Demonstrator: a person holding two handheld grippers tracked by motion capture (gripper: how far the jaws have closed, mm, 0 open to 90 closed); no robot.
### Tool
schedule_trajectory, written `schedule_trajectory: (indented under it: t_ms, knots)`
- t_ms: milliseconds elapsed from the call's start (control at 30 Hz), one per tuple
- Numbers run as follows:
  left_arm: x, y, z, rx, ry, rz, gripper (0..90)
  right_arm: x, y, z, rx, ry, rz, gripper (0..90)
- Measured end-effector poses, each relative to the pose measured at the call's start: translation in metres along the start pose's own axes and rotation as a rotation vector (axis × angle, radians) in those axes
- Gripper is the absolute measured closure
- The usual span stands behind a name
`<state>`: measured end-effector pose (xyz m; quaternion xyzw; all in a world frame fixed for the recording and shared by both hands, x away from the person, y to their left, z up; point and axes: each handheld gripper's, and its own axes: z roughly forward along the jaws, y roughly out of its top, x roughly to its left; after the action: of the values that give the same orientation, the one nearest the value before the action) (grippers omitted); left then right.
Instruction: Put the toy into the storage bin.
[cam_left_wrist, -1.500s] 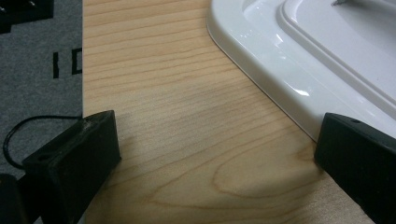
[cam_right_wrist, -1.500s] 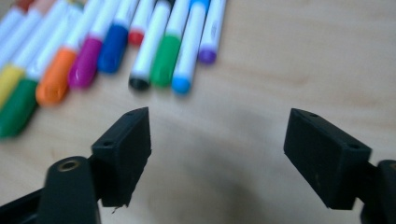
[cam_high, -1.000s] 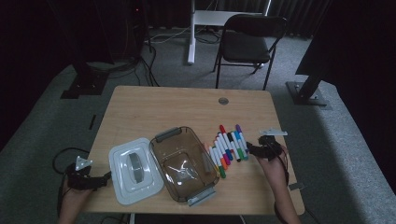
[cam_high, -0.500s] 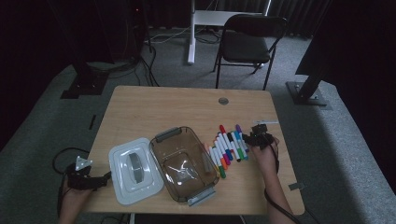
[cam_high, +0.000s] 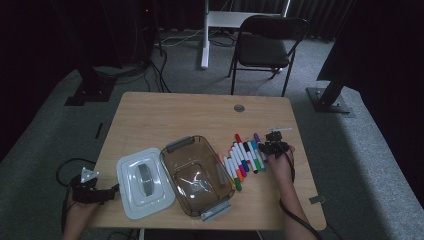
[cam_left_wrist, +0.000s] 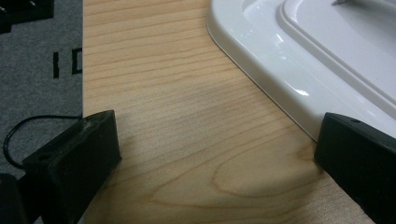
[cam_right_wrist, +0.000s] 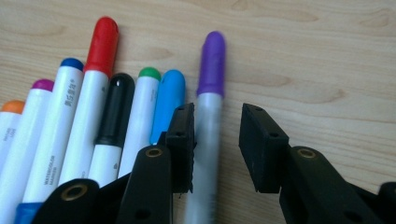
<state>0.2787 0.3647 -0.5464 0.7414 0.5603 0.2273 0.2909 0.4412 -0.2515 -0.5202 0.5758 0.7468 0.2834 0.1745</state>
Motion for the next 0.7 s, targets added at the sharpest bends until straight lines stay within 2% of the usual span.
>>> schedule_trajectory:
  t_ms: [100,200,267,300,500,700]
  knots:
    - [0.0,0.0,0.0,0.0,0.0,0.0,0.6,-0.001,-0.002,0.004,0.018,-0.003,0.004,68.7]
    - [0.0,0.0,0.0,0.0,0.0,0.0,0.6,-0.004,-0.005,0.006,0.014,-0.006,0.02,74.7]
    - [0.0,0.0,0.0,0.0,0.0,0.0,0.6,-0.005,-0.006,0.005,0.014,-0.008,0.028,75.7]
    - [0.0,0.0,0.0,0.0,0.0,0.0,0.6,-0.007,-0.006,0.004,0.015,-0.02,0.038,76.0]
    - [0.0,0.0,0.0,0.0,0.0,0.0,0.6,-0.009,-0.008,-0.007,-0.006,-0.005,0.044,76.3]
    - [0.0,0.0,0.0,0.0,0.0,0.0,0.6,-0.004,-0.013,-0.023,-0.021,-0.003,0.061,76.4]
